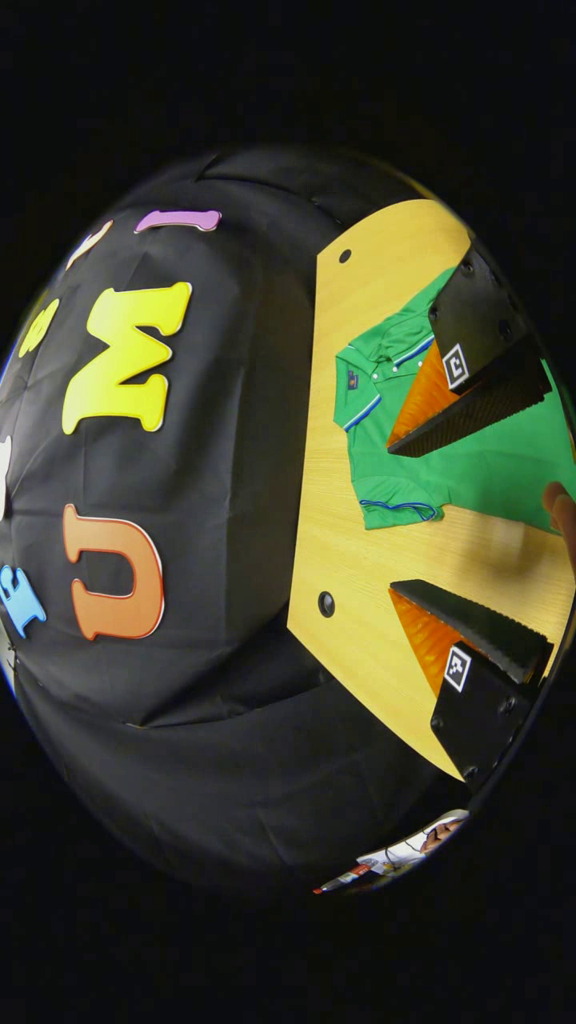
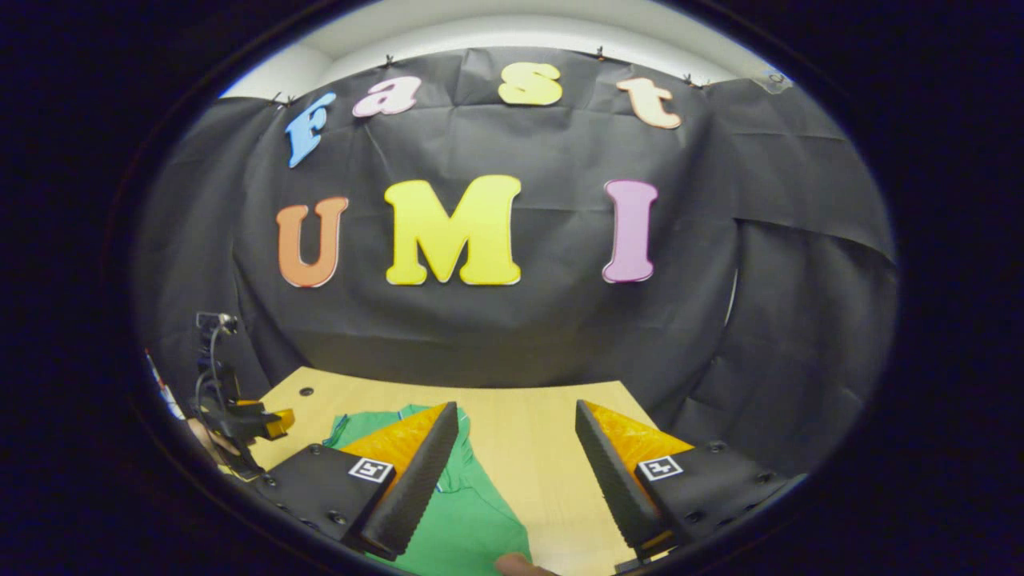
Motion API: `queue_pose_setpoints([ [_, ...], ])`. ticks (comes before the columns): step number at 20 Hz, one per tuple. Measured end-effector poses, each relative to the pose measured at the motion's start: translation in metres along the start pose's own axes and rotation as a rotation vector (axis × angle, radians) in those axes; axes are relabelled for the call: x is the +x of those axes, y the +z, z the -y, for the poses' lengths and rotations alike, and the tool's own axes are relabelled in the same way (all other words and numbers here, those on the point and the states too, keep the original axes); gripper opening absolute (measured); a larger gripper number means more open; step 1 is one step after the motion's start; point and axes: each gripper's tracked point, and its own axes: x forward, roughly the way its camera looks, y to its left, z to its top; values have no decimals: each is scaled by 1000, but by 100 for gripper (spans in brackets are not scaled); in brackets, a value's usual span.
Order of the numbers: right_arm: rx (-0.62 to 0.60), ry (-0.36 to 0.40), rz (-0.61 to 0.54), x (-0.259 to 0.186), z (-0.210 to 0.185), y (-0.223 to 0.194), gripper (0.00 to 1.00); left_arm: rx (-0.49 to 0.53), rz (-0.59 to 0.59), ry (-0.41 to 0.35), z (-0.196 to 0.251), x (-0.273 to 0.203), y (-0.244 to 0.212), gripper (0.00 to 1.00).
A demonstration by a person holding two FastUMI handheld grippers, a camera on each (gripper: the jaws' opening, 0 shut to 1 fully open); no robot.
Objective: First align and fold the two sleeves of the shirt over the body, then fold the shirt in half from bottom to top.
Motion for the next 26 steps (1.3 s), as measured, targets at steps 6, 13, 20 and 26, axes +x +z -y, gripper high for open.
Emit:
queue_pose_setpoints([
  [6,-49,-16,43,-20,-19,17,95,39,-142,-26,6,74,-38,100],
  [13,-111,-64,14,-18,-20,8,95,100,-314,-70,27,130,-76,99],
  [20,-65,-119,-4,-17,-8,6,95,110,-396,-78,27,164,-77,78],
  [26,-51,-135,-36,-20,0,-7,94,85,-458,-106,33,174,-88,54],
])
